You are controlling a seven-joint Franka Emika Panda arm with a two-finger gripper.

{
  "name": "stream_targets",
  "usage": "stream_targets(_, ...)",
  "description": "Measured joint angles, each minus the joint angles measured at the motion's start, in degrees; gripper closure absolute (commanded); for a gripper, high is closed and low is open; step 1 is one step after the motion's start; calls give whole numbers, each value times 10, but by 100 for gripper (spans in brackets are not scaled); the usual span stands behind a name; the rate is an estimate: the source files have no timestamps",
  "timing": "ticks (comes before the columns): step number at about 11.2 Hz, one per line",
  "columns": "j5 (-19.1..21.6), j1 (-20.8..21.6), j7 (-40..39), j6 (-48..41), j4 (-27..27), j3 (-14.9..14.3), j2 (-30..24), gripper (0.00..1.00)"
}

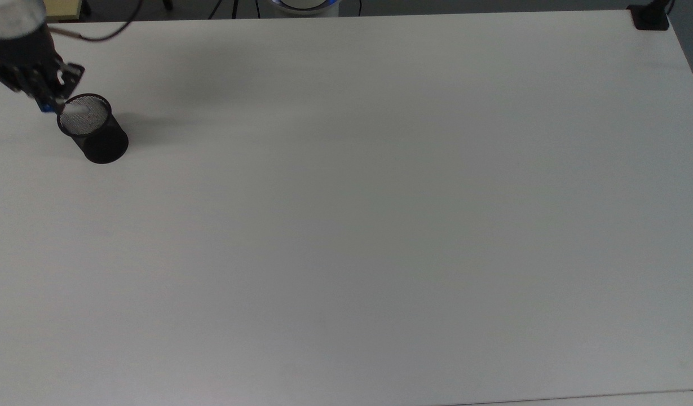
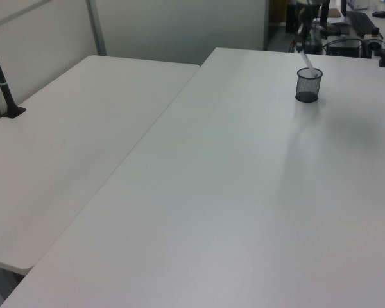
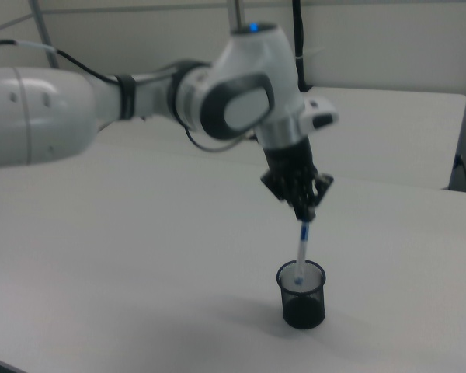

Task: Remove the marker
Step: 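Lift the marker straight up out of the cup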

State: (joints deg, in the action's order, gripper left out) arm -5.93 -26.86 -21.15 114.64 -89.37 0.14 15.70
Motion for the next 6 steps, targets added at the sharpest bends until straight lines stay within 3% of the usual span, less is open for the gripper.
stream_targets(3,30,8,0,-66,44,6,-38,86)
stream_targets(6,34,58,8,-118,39,10,-39,85)
